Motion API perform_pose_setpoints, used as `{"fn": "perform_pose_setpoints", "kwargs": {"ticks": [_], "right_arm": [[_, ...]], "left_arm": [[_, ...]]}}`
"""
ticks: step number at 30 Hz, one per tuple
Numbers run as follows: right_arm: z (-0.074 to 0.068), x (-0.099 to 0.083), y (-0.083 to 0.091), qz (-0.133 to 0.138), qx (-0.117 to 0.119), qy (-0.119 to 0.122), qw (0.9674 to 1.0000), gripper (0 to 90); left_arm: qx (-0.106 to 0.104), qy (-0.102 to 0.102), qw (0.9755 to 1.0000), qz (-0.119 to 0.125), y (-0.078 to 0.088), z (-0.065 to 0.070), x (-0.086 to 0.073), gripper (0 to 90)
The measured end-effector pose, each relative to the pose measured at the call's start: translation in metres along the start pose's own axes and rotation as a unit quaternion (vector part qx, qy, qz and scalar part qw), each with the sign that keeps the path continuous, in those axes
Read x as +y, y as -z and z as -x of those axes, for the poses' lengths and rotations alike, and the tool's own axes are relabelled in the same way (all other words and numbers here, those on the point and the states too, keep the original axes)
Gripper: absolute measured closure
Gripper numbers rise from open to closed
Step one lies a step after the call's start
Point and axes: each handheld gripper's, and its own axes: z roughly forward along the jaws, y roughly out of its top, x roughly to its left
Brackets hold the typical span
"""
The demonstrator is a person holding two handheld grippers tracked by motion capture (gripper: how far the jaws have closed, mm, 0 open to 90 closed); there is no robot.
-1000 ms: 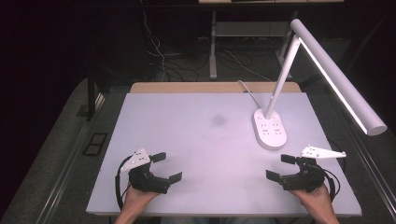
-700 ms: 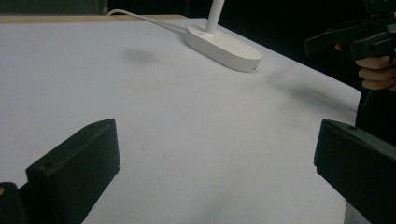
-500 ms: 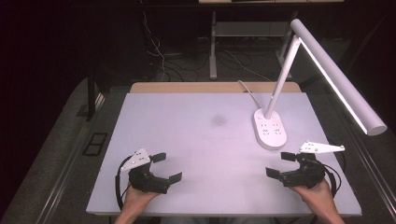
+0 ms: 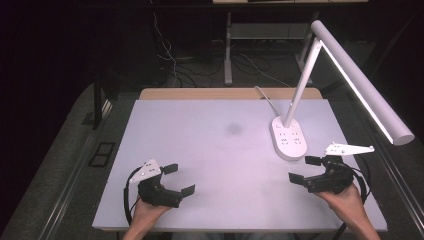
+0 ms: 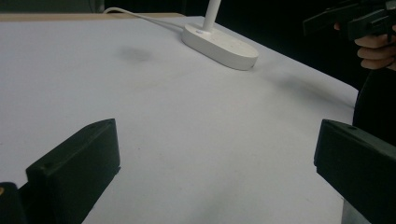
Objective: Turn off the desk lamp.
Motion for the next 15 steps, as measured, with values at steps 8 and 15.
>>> {"fn": "perform_pose_setpoints", "kwargs": {"ticks": [8,15], "right_arm": [[0.004,0.011,0.001,-0.004,-0.006,0.007,1.0000,0.7],[0.010,0.023,0.002,-0.006,-0.011,0.005,0.9999,0.7]], "left_arm": [[0.000,0.001,1.0000,-0.001,0.000,0.000,0.000,0.0],[-0.001,0.001,1.0000,-0.001,0.000,-0.001,0.000,0.0]]}}
